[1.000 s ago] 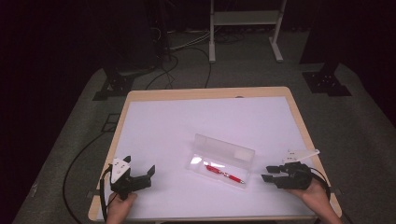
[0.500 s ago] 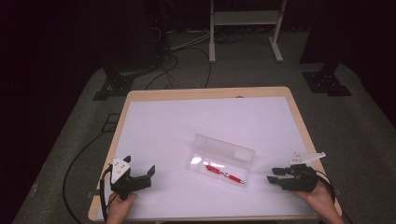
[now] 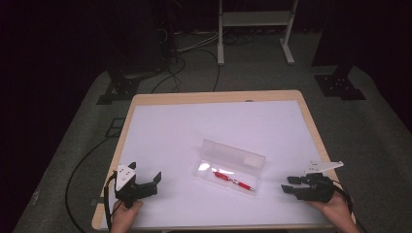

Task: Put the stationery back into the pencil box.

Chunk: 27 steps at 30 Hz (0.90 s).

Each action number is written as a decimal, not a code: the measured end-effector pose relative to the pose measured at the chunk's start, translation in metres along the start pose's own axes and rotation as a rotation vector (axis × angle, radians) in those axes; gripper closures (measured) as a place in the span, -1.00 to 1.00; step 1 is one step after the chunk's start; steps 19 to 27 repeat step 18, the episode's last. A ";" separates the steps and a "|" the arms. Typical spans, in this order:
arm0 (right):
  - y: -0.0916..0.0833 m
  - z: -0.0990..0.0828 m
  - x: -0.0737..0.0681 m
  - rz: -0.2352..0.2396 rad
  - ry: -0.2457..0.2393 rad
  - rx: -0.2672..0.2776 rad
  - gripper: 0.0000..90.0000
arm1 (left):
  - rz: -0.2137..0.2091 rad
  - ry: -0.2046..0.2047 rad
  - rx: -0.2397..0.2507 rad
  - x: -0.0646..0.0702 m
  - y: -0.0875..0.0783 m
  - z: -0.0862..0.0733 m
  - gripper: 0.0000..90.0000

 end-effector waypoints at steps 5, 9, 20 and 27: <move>-0.004 -0.005 0.001 -0.003 0.016 0.017 0.12 | 0.003 0.003 0.001 0.000 0.000 0.000 -1.00; -0.007 -0.012 0.003 -0.004 0.030 0.040 0.07 | 0.006 0.006 0.000 0.001 0.000 0.000 -1.00; -0.016 -0.022 -0.006 -0.032 0.024 0.109 -0.18 | 0.003 0.005 -0.003 0.001 0.000 0.000 -1.00; -0.016 -0.022 -0.006 -0.032 0.024 0.109 -0.18 | 0.003 0.005 -0.003 0.001 0.000 0.000 -1.00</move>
Point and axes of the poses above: each handheld gripper's, and its own axes: y roughly forward along the jaws, z roughly out of its top, x roughly to its right, the point moved 9 cm from there along y, roughly forward along the jaws, and after that the axes turned 15 degrees about z, right-handed, at the moved point
